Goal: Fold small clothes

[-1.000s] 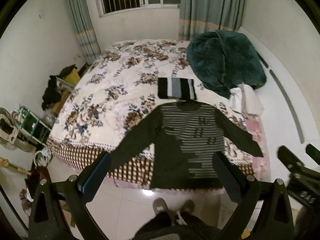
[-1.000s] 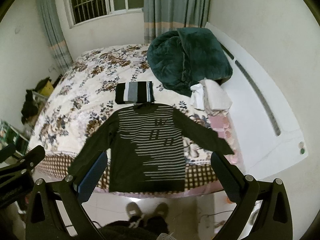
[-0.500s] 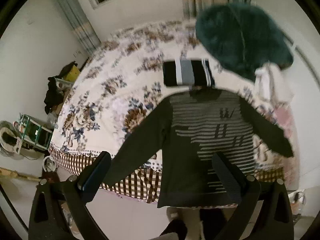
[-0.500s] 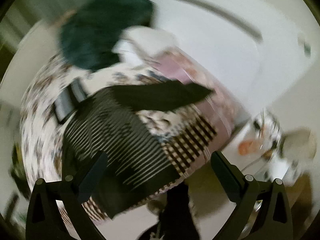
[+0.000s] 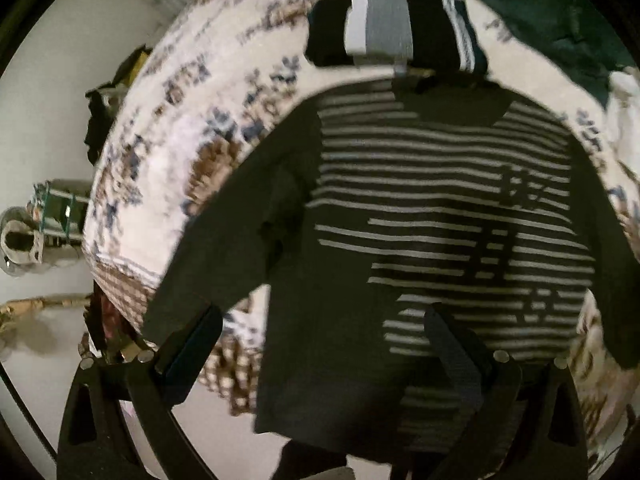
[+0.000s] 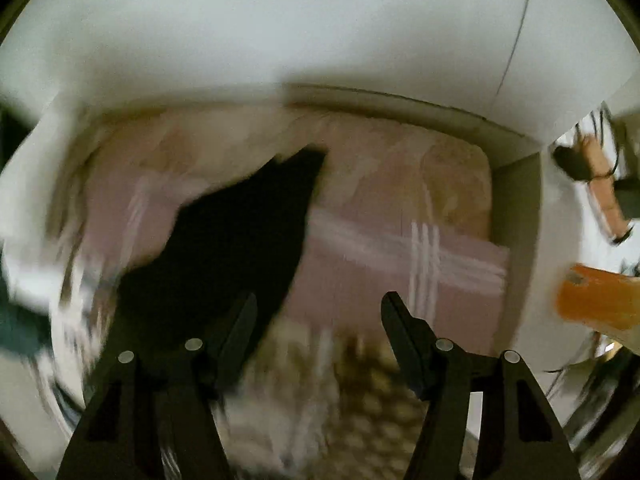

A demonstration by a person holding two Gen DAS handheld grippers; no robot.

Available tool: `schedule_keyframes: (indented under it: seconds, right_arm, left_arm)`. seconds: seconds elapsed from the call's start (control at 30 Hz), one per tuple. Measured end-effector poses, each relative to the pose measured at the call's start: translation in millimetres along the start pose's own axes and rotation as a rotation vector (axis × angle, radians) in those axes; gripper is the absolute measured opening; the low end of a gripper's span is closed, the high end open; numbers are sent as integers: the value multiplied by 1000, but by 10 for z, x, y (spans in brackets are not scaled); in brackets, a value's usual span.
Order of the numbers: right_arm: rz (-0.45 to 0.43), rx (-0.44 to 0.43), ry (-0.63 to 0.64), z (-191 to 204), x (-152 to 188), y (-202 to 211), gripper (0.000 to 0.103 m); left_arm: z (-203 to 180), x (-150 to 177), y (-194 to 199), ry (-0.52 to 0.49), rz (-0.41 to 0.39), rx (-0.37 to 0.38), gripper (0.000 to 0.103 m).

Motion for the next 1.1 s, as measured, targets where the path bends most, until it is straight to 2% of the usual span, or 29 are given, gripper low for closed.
schedule_keyframes:
  seconds: [0.1, 0.23, 0.27, 0.3, 0.33, 0.53, 0.63, 0.7, 0.73, 0.77, 0.83, 0.97, 1.03, 1.07, 1.1]
  right_arm:
    - [-18, -29, -101, -89, -407, -436, 67]
    - [-24, -75, -122, 3, -665, -888, 68]
    - [-75, -75, -117, 34, -688, -882, 61]
    - [-131, -93, -93, 79, -695, -847, 44]
    - [-156, -93, -52, 131, -684, -830, 5]
    - [-227, -15, 7, -96, -388, -629, 5]
    - [-155, -29, 16, -140, -276, -733, 5]
    - [-117, -70, -10, -153, -300, -830, 10]
    - [-108, -94, -38, -162, -371, -882, 22]
    - [-104, -137, -72, -158, -415, -926, 43]
    - [-100, -210, -138, -119, -503, -992, 57]
    - [-34, -289, -247, -27, -617, -1394, 57]
    - [-63, -308, -271, 67, -645, -1454, 57]
    - [-101, -306, -261, 133, -665, -1456, 49]
    - [-141, -295, -238, 217, -682, -1426, 34]
  left_arm:
    - [-267, -43, -400, 3, 59, 18, 103]
    - [-587, -35, -762, -22, 111, 54, 103]
    - [-659, -20, -823, -36, 115, 63, 103]
    - [-721, -3, -865, -51, 117, 68, 103]
    - [-785, 27, -917, -75, 119, 69, 103]
    - [-930, 137, -1044, -138, 132, 79, 103]
    - [-921, 154, -1049, -160, 122, 68, 103]
    - [-903, 127, -1052, -166, 119, 64, 103]
    - [-892, 111, -1051, -164, 115, 61, 103]
    - [-872, 95, -1061, -162, 113, 60, 103]
    - [-863, 68, -1069, -156, 109, 63, 103]
    - [-841, 39, -1125, -143, 109, 68, 103]
    - [-854, 50, -1152, -140, 112, 71, 103]
    - [-859, 58, -1165, -140, 114, 71, 103]
    - [-859, 62, -1179, -139, 114, 73, 103]
Point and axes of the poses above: each gripper's, at about its wrist camera, not at the fingertips, and y roughly against the way its jaws point, z to its left, x to its underside, the point moved 5 cm from there along -y, roughly the way its jaws point, and after that the axes turned 6 degrees about z, right-handed, at the moved point
